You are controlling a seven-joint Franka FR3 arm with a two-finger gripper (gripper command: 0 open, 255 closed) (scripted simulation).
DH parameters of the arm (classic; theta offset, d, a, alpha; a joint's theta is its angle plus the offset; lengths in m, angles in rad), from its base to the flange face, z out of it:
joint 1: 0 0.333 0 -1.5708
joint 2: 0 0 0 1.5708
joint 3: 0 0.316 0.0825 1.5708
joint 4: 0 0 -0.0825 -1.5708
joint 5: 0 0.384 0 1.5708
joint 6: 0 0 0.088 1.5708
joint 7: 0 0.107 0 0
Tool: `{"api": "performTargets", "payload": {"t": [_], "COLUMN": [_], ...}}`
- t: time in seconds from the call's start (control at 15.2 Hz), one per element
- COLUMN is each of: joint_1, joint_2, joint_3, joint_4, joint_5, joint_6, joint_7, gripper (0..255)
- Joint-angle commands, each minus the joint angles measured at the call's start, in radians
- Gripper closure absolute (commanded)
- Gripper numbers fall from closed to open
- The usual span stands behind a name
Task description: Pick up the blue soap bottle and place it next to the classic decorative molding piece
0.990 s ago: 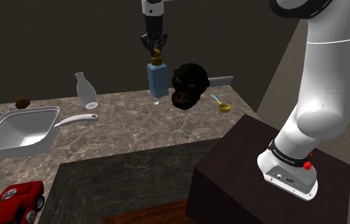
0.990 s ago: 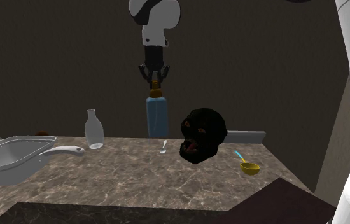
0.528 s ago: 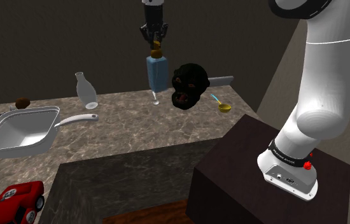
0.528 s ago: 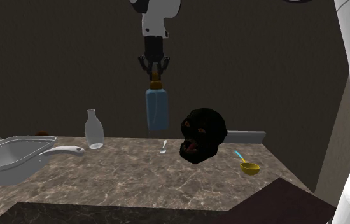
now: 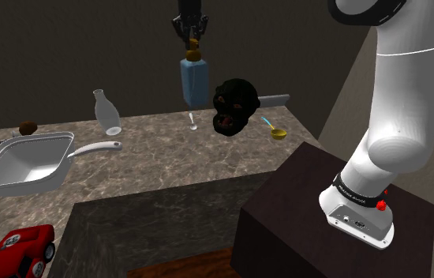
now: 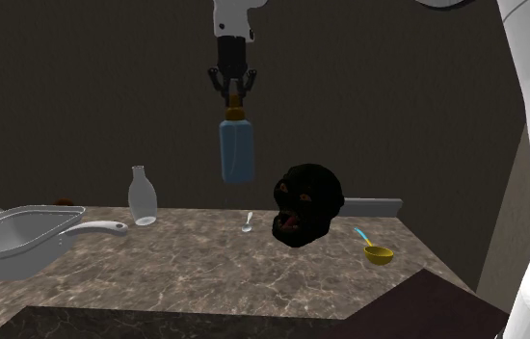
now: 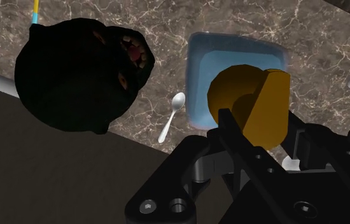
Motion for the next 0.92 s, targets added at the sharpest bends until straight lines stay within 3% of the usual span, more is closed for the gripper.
{"api": "performTargets", "payload": {"t": [0.0, 0.33, 0.59, 0.86], "joint_1": [0.001, 0.007, -0.058, -0.114], "joint_2": [0.013, 0.056, -0.084, -0.187], "joint_3": [0.000, -0.001, -0.020, -0.048], "joint_4": [0.050, 0.185, -0.027, -0.171], "joint_5": [-0.001, -0.005, 0.013, 0.027], "joint_6": [-0.037, -0.129, -0.056, -0.012], "joint_7": [-0.001, -0.002, -0.076, -0.156], "gripper": [255, 255, 255, 255]}}
